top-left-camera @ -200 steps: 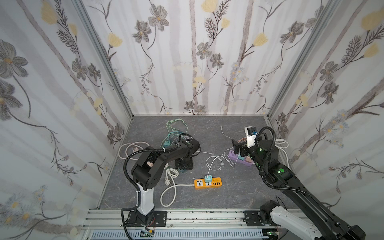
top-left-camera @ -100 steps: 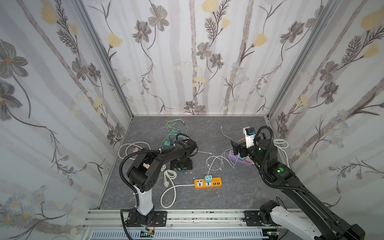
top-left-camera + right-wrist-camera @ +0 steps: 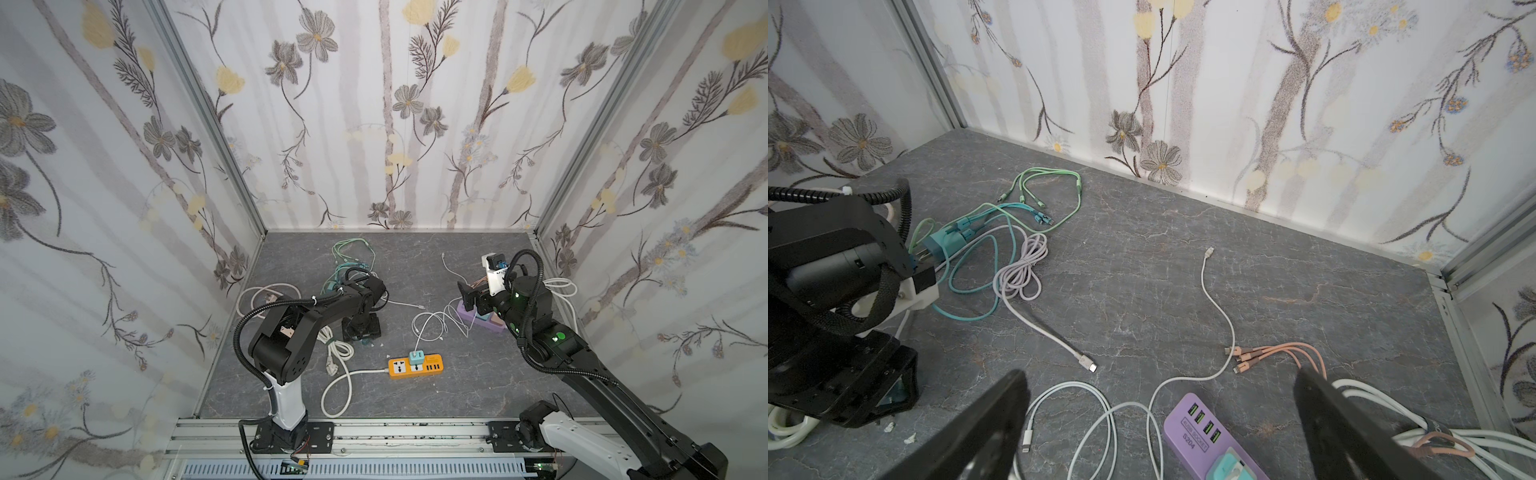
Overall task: Insert the plug
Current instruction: 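Close the left gripper on the teal charger with white cable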
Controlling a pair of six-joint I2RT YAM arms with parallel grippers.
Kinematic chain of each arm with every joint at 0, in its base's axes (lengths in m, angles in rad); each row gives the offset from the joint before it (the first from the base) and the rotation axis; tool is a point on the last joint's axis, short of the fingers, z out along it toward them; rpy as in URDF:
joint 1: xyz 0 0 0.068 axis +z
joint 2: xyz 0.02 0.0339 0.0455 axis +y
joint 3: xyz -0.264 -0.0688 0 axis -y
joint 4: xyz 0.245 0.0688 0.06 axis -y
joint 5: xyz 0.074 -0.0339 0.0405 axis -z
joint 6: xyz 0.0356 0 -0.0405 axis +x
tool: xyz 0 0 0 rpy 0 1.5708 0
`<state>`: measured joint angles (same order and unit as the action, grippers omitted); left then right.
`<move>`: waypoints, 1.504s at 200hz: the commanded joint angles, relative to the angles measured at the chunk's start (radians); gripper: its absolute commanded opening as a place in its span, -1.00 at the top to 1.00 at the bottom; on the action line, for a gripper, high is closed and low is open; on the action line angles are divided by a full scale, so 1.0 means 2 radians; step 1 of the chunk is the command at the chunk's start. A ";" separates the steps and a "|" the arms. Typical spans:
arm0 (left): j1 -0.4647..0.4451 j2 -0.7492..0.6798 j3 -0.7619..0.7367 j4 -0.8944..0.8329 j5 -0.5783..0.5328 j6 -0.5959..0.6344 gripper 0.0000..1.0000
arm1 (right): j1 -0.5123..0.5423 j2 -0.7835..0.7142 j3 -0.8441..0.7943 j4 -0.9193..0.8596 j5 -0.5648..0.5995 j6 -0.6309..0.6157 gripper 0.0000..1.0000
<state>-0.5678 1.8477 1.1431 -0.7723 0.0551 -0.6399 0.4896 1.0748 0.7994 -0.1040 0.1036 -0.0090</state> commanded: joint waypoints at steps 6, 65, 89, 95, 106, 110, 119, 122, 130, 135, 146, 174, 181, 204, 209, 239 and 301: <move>0.001 0.010 -0.006 -0.009 -0.047 -0.006 -0.35 | 0.000 0.006 0.002 0.004 -0.005 -0.002 -0.99; -0.004 0.040 0.035 -0.002 -0.087 0.099 -0.10 | 0.000 0.005 0.006 -0.003 -0.001 -0.005 -0.99; -0.010 0.042 0.049 0.009 -0.075 0.161 -0.09 | 0.000 -0.002 0.003 -0.009 0.007 -0.005 -0.99; -0.014 0.046 0.053 0.012 -0.072 0.176 -0.09 | 0.000 -0.003 0.002 -0.009 0.008 -0.005 -0.99; -0.026 0.056 0.065 0.017 -0.068 0.211 -0.09 | 0.000 -0.004 -0.001 -0.007 0.010 -0.005 -0.99; -0.033 0.060 0.072 0.017 -0.072 0.223 -0.09 | 0.000 -0.006 -0.001 -0.007 0.010 -0.005 -0.99; -0.048 0.072 0.089 0.019 -0.080 0.249 -0.09 | 0.000 -0.005 -0.001 -0.005 0.011 -0.004 -0.99; -0.053 0.078 0.095 0.019 -0.081 0.259 -0.09 | 0.000 -0.005 -0.001 -0.005 0.011 -0.004 -0.99; -0.063 0.092 0.115 0.022 -0.079 0.278 -0.09 | 0.000 -0.005 -0.001 -0.005 0.012 -0.003 -0.99; -0.067 0.101 0.129 0.021 -0.075 0.289 -0.09 | 0.000 -0.004 0.000 -0.004 0.012 -0.003 -0.99; -0.077 0.122 0.166 0.015 -0.055 0.315 -0.09 | 0.000 -0.003 0.001 -0.005 0.012 -0.004 -0.99; -0.107 0.144 0.217 0.006 -0.044 0.402 -0.10 | 0.000 -0.007 0.003 -0.015 0.018 -0.008 -0.99; -0.109 0.145 0.215 0.003 -0.052 0.415 -0.10 | 0.000 -0.008 0.003 -0.017 0.020 -0.009 -0.99; -0.089 0.128 0.188 -0.008 -0.048 0.416 -0.16 | 0.000 -0.010 0.000 -0.015 0.023 -0.013 -0.99; -0.084 0.121 0.181 -0.010 -0.048 0.412 -0.18 | 0.000 -0.009 0.000 -0.014 0.023 -0.014 -0.99; -0.056 0.078 0.159 -0.035 -0.042 0.377 -0.52 | 0.001 0.005 0.006 -0.010 0.016 -0.014 -0.99; -0.054 0.059 0.147 -0.048 -0.060 0.203 -1.00 | 0.001 0.024 0.022 -0.015 0.005 -0.018 -0.99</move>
<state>-0.6762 1.9675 1.4193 -0.8364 -0.0532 -0.0288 0.4915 1.1164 0.8295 -0.1402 0.1295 -0.0360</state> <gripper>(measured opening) 0.998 0.993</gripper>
